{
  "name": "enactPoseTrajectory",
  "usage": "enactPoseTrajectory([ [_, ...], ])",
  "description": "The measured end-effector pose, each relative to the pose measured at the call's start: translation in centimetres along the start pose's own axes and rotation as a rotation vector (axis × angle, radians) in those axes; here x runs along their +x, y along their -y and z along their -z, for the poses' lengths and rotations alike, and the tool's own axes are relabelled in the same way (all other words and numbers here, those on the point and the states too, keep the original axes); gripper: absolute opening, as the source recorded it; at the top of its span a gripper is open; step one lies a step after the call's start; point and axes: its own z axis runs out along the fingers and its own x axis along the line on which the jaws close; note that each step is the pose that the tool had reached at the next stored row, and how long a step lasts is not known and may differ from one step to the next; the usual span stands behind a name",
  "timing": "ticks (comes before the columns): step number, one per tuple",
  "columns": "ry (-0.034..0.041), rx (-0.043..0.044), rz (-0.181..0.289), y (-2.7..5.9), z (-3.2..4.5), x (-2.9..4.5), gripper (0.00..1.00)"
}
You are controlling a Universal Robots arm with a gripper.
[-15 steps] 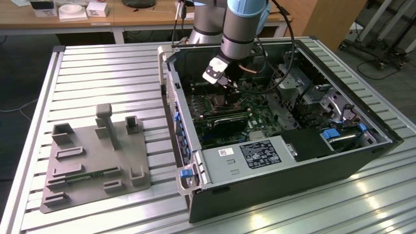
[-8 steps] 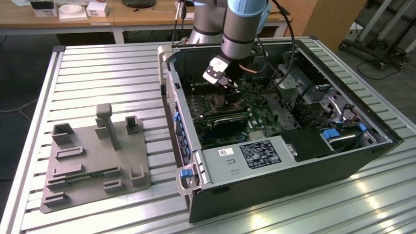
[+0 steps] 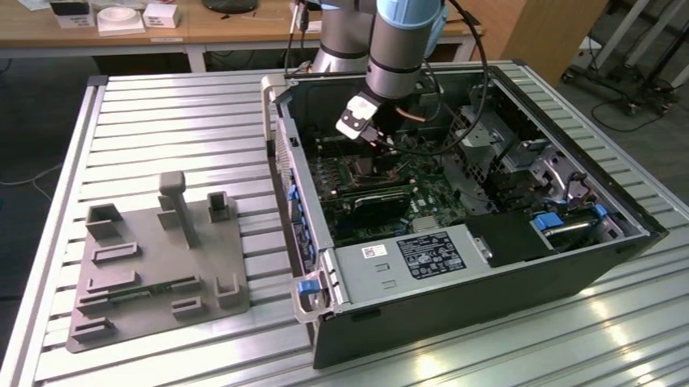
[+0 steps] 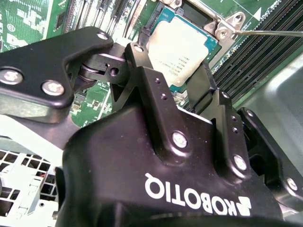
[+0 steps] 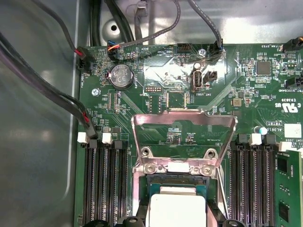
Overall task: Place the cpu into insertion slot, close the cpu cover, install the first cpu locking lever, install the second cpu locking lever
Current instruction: 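Place the cpu into insertion slot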
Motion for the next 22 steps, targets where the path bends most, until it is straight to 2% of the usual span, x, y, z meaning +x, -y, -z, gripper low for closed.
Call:
enactPoseTrajectory([
  [22,-0.0001,-0.0002,0.000,-0.05,-0.03,0.13,0.55],
])
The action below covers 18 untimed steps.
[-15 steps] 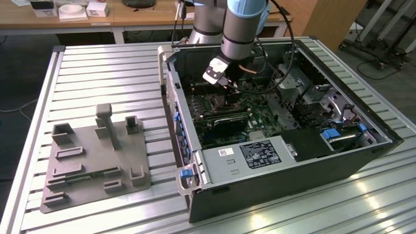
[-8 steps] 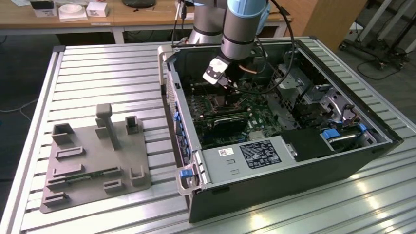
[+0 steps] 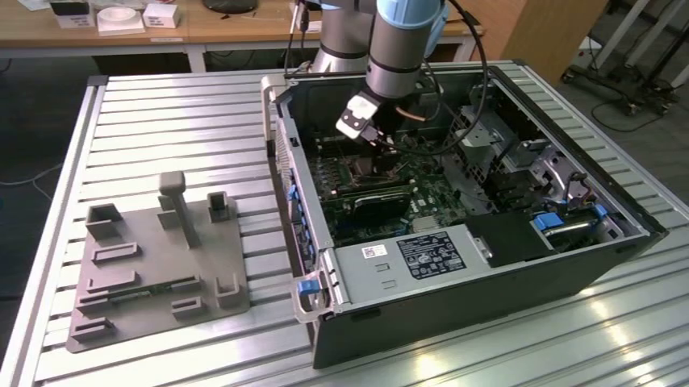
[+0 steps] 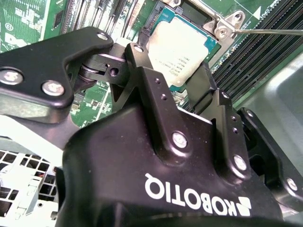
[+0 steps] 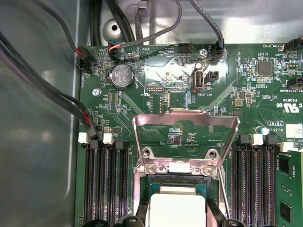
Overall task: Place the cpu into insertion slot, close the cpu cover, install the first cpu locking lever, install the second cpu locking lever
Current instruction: 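Place the cpu into insertion slot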
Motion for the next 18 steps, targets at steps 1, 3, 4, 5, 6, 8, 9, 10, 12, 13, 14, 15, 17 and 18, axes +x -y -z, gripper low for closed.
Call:
enactPoseTrajectory([
  [1,0.0000,0.0000,0.000,0.00,0.04,0.06,0.55],
  [3,0.0001,0.0000,0.000,0.00,0.04,0.06,0.55],
  [4,0.0001,0.0001,0.000,0.00,0.04,0.06,0.55],
  [5,0.0002,0.0000,0.000,0.00,0.03,0.06,0.55],
  [6,-0.0001,-0.0001,0.000,0.00,0.01,0.06,0.55],
  [8,0.0001,0.0000,0.000,0.00,-0.02,0.06,0.55],
  [9,0.0000,0.0000,0.000,0.00,-0.04,0.06,0.55],
  [10,0.0001,0.0001,0.000,0.00,-0.06,0.06,0.55],
  [12,0.0002,0.0001,0.000,0.00,-0.09,0.06,0.55],
  [13,0.0004,0.0004,0.000,0.01,-0.16,0.05,0.55],
  [14,0.0005,0.0004,0.000,0.01,-0.17,0.05,0.55],
  [15,0.0005,0.0003,0.000,0.01,-0.19,0.05,0.55],
  [17,0.0042,0.0001,0.000,0.01,-0.23,0.06,0.55],
  [18,0.0085,0.0002,0.000,0.01,-0.24,0.06,0.55],
])
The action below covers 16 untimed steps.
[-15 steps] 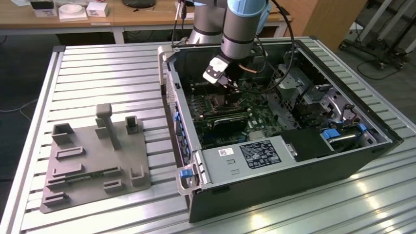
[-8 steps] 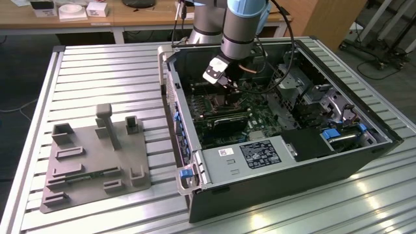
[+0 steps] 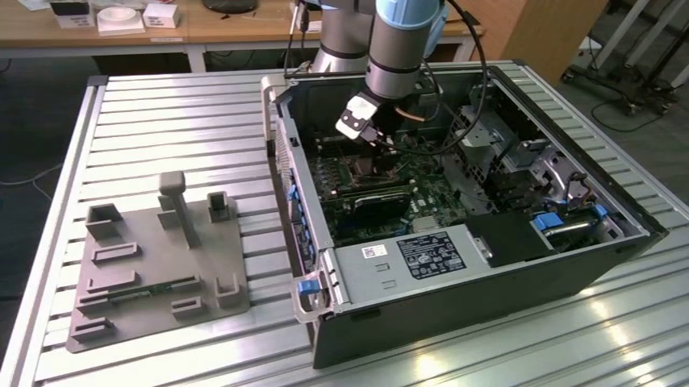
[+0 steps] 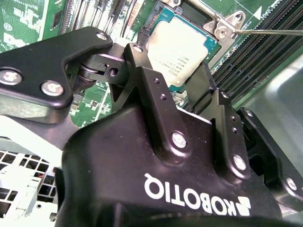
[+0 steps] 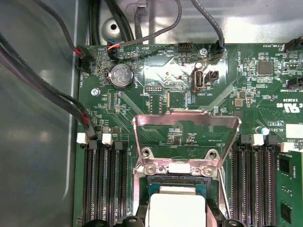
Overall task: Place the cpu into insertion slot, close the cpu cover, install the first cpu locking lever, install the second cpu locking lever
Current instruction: 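Place the cpu into insertion slot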
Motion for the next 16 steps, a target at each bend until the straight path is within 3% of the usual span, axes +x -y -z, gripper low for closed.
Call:
enactPoseTrajectory([
  [2,0.0037,-0.0001,0.000,-0.01,0.00,-0.01,0.55],
  [16,0.0040,0.0001,0.000,-0.01,-0.02,0.01,0.55],
])
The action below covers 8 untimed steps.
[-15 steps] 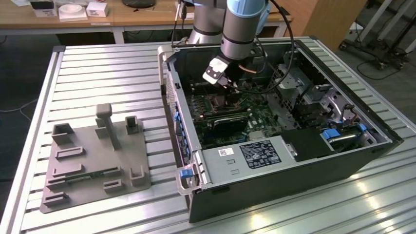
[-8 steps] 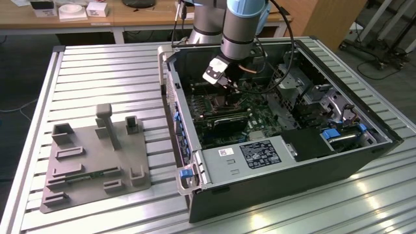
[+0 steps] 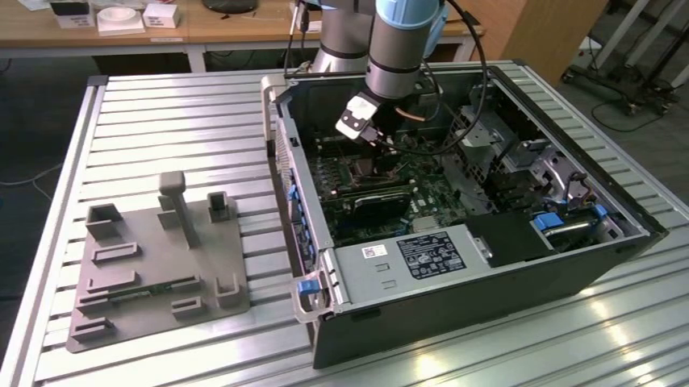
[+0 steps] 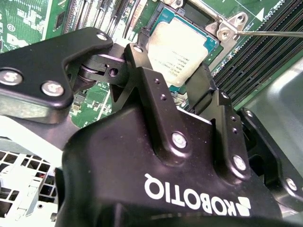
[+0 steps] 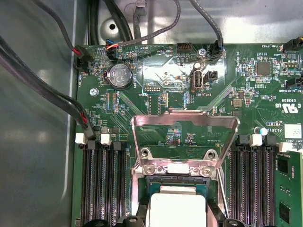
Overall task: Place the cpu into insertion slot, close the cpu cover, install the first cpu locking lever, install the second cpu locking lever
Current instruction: 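Place the cpu into insertion slot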
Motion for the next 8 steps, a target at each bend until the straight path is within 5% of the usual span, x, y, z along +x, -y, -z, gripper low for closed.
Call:
enactPoseTrajectory([
  [8,-0.0001,-0.0001,0.000,-0.06,-0.08,0.00,0.55],
])
